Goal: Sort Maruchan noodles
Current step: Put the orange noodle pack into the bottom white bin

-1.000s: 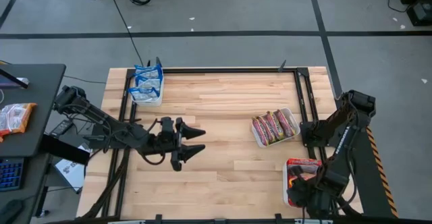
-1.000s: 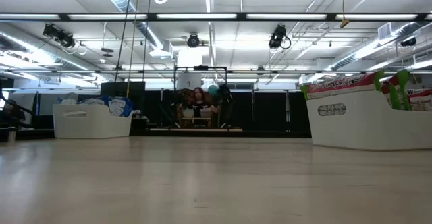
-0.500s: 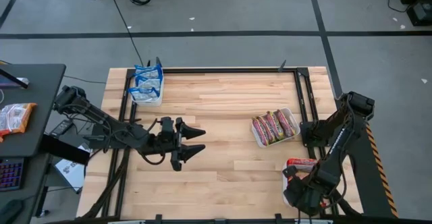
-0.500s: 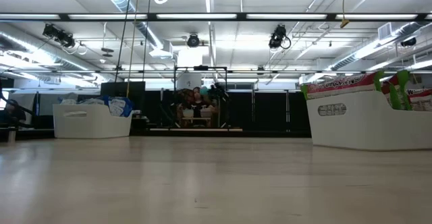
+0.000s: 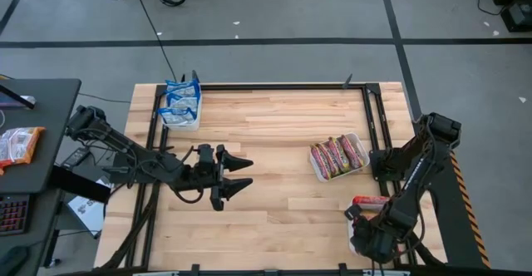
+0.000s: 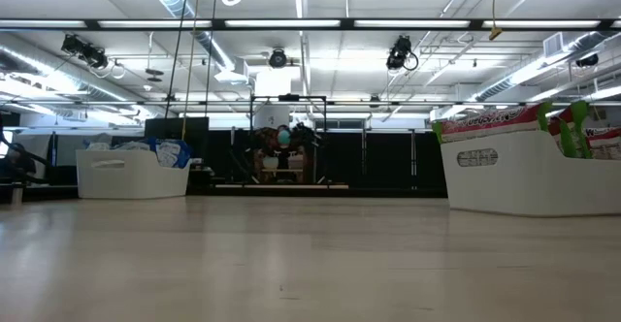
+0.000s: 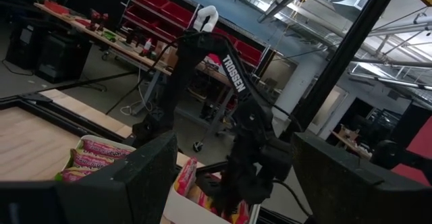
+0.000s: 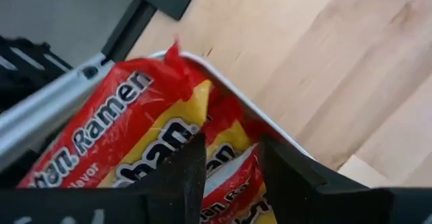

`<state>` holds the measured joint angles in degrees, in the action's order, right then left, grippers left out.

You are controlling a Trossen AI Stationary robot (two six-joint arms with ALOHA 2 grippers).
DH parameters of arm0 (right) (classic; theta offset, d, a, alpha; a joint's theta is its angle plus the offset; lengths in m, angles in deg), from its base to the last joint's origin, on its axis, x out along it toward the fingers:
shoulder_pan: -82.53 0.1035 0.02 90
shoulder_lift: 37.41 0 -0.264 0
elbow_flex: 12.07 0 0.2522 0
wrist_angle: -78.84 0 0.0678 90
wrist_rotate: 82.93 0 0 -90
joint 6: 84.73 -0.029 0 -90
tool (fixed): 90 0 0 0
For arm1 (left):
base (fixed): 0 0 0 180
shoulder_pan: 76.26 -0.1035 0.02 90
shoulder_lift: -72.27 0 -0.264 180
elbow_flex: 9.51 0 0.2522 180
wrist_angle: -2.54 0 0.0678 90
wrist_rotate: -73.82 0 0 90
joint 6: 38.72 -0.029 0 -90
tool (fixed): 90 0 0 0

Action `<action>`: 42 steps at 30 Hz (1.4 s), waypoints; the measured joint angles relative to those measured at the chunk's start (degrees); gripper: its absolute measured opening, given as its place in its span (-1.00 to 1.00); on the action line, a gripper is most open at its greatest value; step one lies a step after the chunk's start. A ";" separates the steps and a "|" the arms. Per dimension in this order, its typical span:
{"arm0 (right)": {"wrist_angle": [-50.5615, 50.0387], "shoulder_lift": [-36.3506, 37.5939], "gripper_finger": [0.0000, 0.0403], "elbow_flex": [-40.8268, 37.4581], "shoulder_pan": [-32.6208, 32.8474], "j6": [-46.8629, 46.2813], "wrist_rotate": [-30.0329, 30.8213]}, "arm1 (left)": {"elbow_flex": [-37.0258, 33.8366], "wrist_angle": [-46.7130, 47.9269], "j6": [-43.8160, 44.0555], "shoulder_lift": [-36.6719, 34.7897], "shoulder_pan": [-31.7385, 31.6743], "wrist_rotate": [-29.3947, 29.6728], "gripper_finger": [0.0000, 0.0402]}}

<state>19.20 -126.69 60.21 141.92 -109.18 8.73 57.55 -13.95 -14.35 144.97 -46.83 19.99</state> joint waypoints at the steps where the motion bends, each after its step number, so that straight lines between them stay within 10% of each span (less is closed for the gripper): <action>1: 0.68 0.02 -0.30 -0.68 0.00 0.81 -0.32 | 0.00 -0.02 0.02 0.00 0.00 0.02 0.45; 14: 10.61 0.09 -0.33 -7.92 0.07 2.13 -2.24 | 0.00 0.03 0.00 0.00 0.07 0.00 0.45; 22: 9.68 -0.01 -0.94 -7.41 0.04 -2.74 -2.45 | 0.00 0.03 -0.03 0.00 0.07 0.00 0.45; 42: 7.42 8.07 -0.98 0.83 2.69 -5.54 4.73 | 0.00 -0.01 0.48 0.00 0.04 -0.04 0.45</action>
<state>26.62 -118.62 61.04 144.61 -114.72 13.47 57.55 -13.95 -13.88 144.97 -46.79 19.95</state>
